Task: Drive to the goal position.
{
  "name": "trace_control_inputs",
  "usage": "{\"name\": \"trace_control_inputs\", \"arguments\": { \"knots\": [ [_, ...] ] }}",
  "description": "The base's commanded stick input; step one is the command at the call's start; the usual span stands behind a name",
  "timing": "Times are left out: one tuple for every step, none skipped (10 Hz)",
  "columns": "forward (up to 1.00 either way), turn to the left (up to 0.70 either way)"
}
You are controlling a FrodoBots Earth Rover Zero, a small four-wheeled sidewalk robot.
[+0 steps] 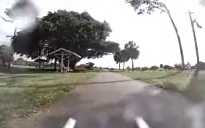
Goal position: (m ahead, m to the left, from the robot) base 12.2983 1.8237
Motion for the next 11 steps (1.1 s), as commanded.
{"name": "trace_control_inputs", "arguments": {
  "knots": [
    [0.85, 0.06],
    [0.85, 0.06],
    [0.85, 0.06],
    [0.85, 0.06],
    [0.85, 0.06],
    [0.84, 0.06],
    [0.84, -0.02],
    [0.84, -0.12],
    [0.84, -0.22],
    [0.84, -0.32],
    [0.84, -0.31]
  ]
}}
